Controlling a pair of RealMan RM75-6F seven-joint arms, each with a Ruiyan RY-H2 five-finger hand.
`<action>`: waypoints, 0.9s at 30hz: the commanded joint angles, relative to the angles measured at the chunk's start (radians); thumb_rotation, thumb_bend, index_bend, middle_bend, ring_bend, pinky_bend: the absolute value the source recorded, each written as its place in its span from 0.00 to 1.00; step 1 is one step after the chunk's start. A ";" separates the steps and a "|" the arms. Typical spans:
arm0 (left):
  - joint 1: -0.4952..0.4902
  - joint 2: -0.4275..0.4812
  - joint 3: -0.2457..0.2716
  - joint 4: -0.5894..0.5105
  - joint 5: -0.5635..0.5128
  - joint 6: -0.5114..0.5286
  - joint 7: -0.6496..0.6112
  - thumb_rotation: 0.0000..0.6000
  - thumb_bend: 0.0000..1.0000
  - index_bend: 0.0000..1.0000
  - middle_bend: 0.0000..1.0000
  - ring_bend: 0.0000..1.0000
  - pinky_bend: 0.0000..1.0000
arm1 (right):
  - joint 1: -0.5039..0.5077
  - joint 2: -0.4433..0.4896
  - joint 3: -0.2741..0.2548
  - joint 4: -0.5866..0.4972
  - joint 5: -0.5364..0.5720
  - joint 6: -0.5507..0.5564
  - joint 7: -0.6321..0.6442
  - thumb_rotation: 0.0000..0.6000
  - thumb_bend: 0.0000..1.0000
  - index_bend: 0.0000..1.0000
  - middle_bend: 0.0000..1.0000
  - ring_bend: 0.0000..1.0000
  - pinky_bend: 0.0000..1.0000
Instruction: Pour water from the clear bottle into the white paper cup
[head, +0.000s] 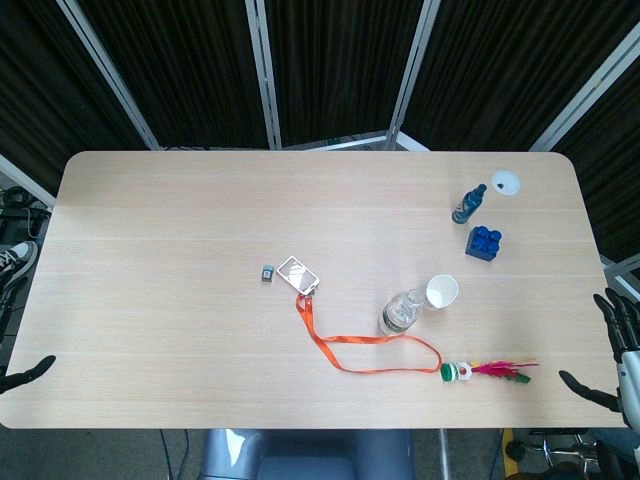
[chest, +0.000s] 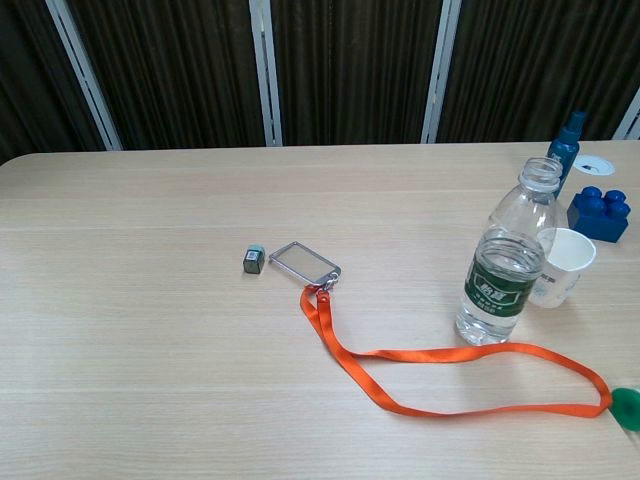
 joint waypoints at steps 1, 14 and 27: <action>0.000 0.000 0.000 0.000 0.000 0.000 0.000 1.00 0.03 0.00 0.00 0.00 0.00 | 0.000 0.000 0.000 0.000 0.000 -0.001 0.001 1.00 0.00 0.00 0.00 0.00 0.00; -0.015 -0.008 -0.010 0.005 -0.024 -0.026 0.000 1.00 0.03 0.00 0.00 0.00 0.00 | 0.098 0.014 -0.055 0.046 -0.062 -0.201 0.292 1.00 0.00 0.00 0.00 0.00 0.00; -0.054 -0.055 -0.043 0.007 -0.110 -0.079 0.085 1.00 0.04 0.00 0.00 0.00 0.00 | 0.288 -0.228 -0.150 0.461 -0.286 -0.296 0.833 1.00 0.00 0.00 0.00 0.00 0.01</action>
